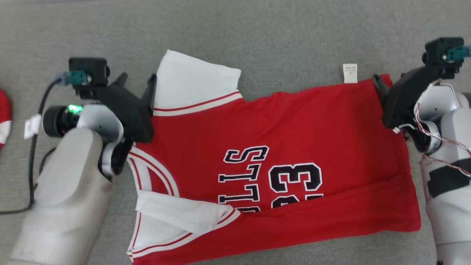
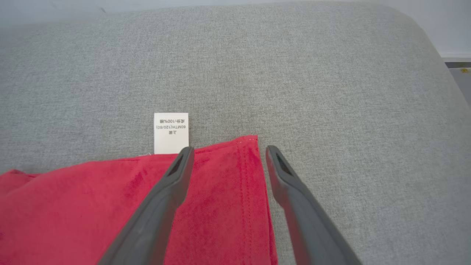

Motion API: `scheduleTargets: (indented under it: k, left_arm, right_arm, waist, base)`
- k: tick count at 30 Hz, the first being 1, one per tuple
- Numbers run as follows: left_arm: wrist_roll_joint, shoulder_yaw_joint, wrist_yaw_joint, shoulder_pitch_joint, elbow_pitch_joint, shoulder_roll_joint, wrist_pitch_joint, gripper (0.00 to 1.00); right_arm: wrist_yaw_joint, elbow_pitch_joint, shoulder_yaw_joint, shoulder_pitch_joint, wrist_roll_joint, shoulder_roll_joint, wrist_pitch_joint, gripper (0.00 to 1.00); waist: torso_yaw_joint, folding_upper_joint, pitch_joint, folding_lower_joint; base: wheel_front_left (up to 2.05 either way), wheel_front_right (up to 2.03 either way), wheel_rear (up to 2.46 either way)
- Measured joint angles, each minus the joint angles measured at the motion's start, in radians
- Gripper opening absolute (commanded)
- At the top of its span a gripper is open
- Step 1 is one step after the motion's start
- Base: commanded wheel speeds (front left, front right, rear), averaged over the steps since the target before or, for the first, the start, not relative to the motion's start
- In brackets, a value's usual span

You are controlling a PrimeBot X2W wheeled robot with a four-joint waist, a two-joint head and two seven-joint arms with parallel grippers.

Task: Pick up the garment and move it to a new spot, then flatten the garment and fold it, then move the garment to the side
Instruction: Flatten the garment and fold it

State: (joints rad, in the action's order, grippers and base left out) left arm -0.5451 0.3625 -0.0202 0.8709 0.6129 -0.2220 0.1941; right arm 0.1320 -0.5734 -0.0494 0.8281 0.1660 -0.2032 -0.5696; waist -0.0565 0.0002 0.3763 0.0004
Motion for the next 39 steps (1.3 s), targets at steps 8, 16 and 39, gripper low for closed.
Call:
scheduleTargets:
  k: [8,16,39]
  left_arm:
    - [0.007,0.017,0.02,0.106,0.088,0.007,0.015,1.0]
    - [0.047,0.038,0.017,0.178,0.187,-0.037,0.021,1.0]
    - [0.007,0.065,0.072,0.263,0.223,-0.065,0.203,1.0]
  right_arm:
    - [0.0,-0.091,0.064,0.069,0.02,0.01,0.058,1.0]
    - [0.0,-0.165,0.124,0.137,0.044,0.026,0.111,1.0]
    - [0.0,-0.266,0.269,0.226,0.135,-0.042,0.111,1.0]
  waist:
    - [-0.048,0.0001,0.063,-0.0001]
    - [-0.104,0.0,0.103,-0.0002]
    - [-0.123,-0.0003,0.148,-0.0006]
  base:
    - [0.0,0.0,0.0]
    - [0.0,0.0,0.0]
    - [0.0,0.0,0.0]
